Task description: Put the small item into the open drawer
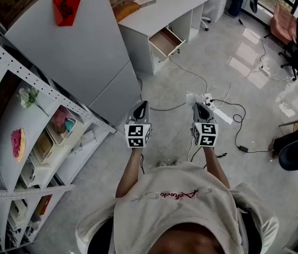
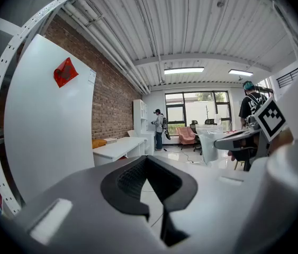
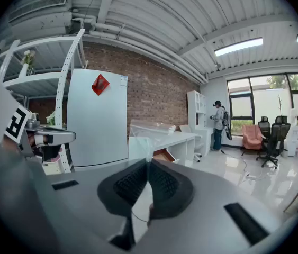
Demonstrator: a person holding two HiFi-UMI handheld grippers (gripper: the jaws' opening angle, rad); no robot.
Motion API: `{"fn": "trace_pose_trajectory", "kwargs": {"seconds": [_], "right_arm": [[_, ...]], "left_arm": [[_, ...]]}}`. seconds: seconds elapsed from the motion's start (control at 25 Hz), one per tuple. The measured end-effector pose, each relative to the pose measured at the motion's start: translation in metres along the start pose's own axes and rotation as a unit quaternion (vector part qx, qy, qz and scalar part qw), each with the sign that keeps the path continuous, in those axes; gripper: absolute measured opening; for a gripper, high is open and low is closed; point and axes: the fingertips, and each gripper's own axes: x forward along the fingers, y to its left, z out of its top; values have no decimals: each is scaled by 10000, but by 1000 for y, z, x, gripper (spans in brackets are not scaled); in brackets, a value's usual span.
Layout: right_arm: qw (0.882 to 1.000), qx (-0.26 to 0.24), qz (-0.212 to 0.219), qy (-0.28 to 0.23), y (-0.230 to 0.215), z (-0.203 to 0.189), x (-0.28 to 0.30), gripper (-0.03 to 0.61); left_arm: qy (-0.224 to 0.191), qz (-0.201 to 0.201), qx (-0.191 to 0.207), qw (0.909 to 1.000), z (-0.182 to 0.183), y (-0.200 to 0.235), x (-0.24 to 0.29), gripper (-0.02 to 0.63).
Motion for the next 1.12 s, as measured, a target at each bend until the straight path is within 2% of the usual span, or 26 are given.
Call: {"fn": "trace_pose_trajectory", "kwargs": {"seconds": [0.64, 1.12], "right_arm": [[10000, 3, -29, 7, 11, 2, 15, 14], [9998, -1, -166, 56, 33, 1, 34, 13]], "left_arm": [[-11, -72, -5, 10000, 0, 17, 9, 6], [85, -297, -20, 9995, -14, 38, 13, 6]]}}
